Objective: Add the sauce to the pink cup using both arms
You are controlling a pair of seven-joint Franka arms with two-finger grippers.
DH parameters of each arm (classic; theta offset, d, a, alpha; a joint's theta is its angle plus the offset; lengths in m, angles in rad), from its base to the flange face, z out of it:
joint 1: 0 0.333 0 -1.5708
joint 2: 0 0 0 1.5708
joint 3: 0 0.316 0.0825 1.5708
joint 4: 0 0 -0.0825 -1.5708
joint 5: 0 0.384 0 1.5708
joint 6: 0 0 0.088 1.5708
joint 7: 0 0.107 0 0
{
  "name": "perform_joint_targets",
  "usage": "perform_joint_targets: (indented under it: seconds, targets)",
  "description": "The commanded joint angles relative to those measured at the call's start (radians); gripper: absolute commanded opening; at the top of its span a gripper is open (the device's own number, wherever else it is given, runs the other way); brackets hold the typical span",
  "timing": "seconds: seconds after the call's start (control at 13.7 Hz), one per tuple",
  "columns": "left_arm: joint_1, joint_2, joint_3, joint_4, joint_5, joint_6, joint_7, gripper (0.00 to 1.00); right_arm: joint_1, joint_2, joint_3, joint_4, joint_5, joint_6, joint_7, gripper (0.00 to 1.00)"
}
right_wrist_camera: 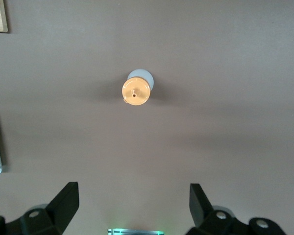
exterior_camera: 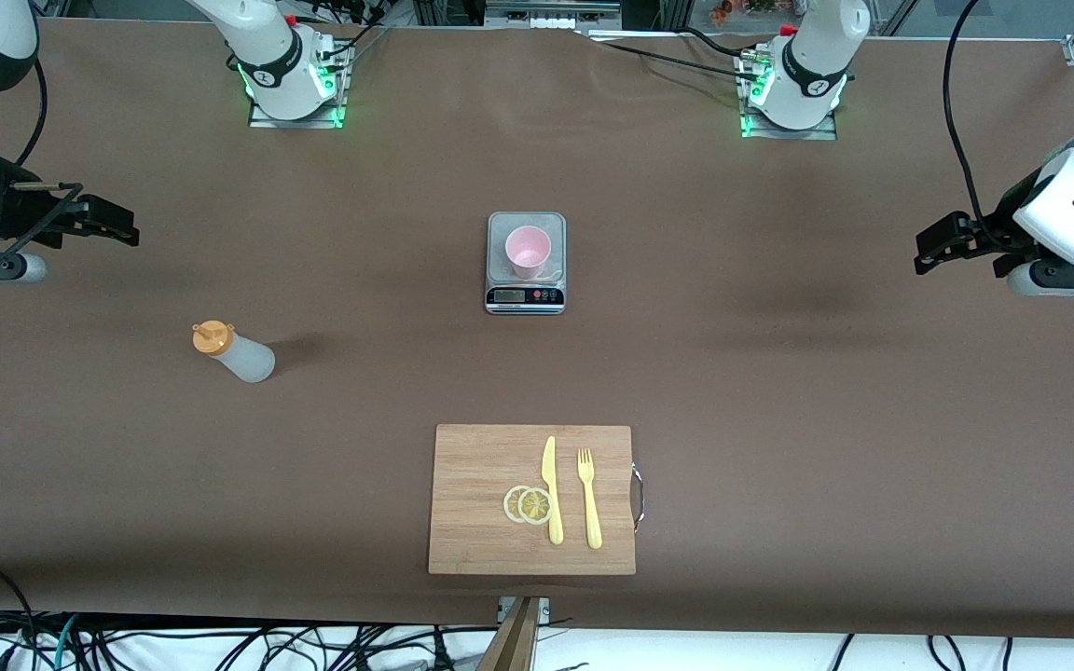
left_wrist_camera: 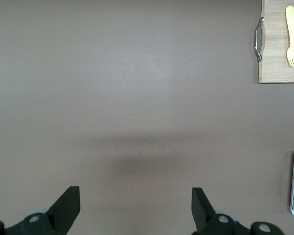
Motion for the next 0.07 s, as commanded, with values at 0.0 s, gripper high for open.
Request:
perform_joint_targets:
  seconds: [0.0]
  targets:
    - [0.005, 0.012, -0.004, 0.028, -0.006, -0.012, 0.018, 1.00, -0.009, 0.016, 0.001, 0.030, -0.012, -0.007, -0.002, 1.00]
